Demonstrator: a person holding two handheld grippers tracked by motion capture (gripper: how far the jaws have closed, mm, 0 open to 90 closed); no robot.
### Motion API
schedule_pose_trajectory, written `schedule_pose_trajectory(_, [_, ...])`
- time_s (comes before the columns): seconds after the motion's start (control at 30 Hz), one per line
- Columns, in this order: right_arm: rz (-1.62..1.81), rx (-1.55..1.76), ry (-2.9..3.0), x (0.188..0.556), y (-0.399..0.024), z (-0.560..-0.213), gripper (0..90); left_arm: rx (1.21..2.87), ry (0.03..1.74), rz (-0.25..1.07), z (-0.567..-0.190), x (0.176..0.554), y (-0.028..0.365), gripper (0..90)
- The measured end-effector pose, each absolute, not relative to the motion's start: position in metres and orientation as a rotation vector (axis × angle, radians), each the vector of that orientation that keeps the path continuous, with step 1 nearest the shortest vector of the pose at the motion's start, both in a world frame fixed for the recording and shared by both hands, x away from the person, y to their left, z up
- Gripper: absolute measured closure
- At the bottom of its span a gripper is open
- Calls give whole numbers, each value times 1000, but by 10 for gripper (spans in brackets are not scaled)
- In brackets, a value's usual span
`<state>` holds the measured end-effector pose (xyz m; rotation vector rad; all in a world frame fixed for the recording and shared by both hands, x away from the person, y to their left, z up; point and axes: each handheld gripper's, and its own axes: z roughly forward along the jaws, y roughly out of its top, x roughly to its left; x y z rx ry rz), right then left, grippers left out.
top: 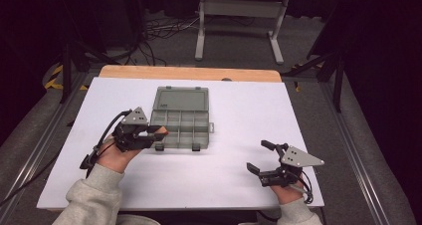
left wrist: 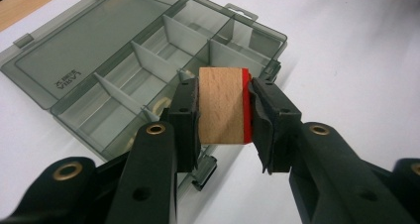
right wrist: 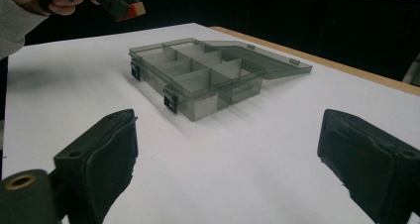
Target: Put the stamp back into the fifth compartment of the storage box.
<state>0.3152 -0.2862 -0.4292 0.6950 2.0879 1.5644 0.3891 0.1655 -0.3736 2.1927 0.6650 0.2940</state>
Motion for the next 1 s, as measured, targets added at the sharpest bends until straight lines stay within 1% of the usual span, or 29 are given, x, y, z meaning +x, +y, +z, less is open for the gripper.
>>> schedule_pose_trajectory(0.33, [1564,696,2089,315,-286,-429,93,2134,785,348,-376,394,174,656])
schedule_pose_trajectory(0.4, [1564,696,2089,315,-286,-429,93,2131,789,353,-376,394,174,656])
schedule_pose_trajectory(0.77, [1566,699,2088,316,-286,-429,93,2060,918,364,-384,401,181,656])
schedule_pose_trajectory(1.0, [1567,701,2088,316,-286,-429,93,2070,953,375,-391,406,182,656])
